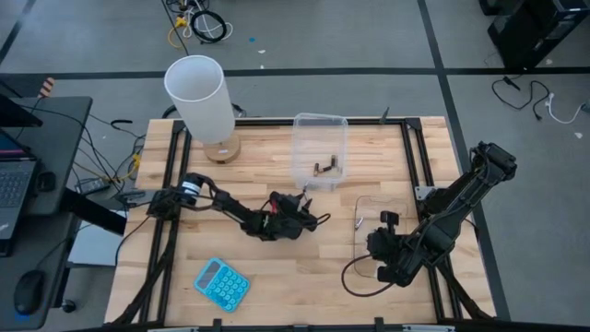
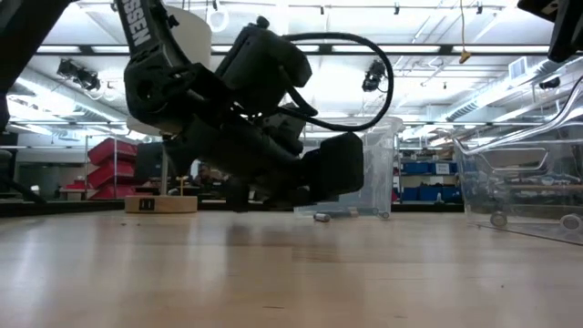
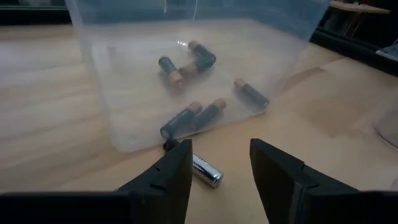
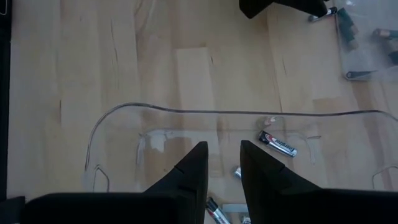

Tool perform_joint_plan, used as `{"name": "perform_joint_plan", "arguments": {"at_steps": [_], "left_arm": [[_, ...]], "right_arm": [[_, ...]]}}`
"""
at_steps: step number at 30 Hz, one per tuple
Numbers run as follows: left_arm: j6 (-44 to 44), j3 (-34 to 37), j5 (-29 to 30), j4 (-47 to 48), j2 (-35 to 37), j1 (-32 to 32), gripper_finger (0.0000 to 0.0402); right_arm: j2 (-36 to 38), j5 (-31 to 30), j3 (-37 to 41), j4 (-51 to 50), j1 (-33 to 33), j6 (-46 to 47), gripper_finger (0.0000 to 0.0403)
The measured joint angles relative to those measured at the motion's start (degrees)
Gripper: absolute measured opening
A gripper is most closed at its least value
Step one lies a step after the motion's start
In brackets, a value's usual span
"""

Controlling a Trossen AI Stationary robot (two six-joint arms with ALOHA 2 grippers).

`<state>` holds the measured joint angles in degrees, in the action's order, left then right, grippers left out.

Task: Sort batteries
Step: Put the silver battery into the bottom transparent bin

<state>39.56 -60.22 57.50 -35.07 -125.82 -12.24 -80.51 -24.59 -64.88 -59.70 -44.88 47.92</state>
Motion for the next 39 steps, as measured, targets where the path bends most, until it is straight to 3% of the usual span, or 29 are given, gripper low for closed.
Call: {"name": "perform_joint_plan", "arguments": {"at_steps": [19, 22, 30, 39], "left_arm": [[7.0, -0.14, -3.33, 12.12, 0.37, -1.81, 0.0177], [6.73, 0.03, -3.13, 11.05, 0.39, -2.56, 0.0177], [-4.51, 0.06, -4.53, 0.93, 0.25, -3.18, 0.0177], [-0.3, 0.06, -2.69, 0.72, -0.65, 1.0, 0.0177]], "right_arm": [[0.0, 0.01, 0.02, -0.61, 0.0, -0.4, 0.008], [0.0, 0.01, 0.02, -0.73, 0.0, -0.55, 0.008], [0.0, 0.03, 0.04, -2.45, 0.0, -1.05, 0.008], [0.0, -0.7, 0.04, -2.66, 0.0, -1.65, 0.008]]}}
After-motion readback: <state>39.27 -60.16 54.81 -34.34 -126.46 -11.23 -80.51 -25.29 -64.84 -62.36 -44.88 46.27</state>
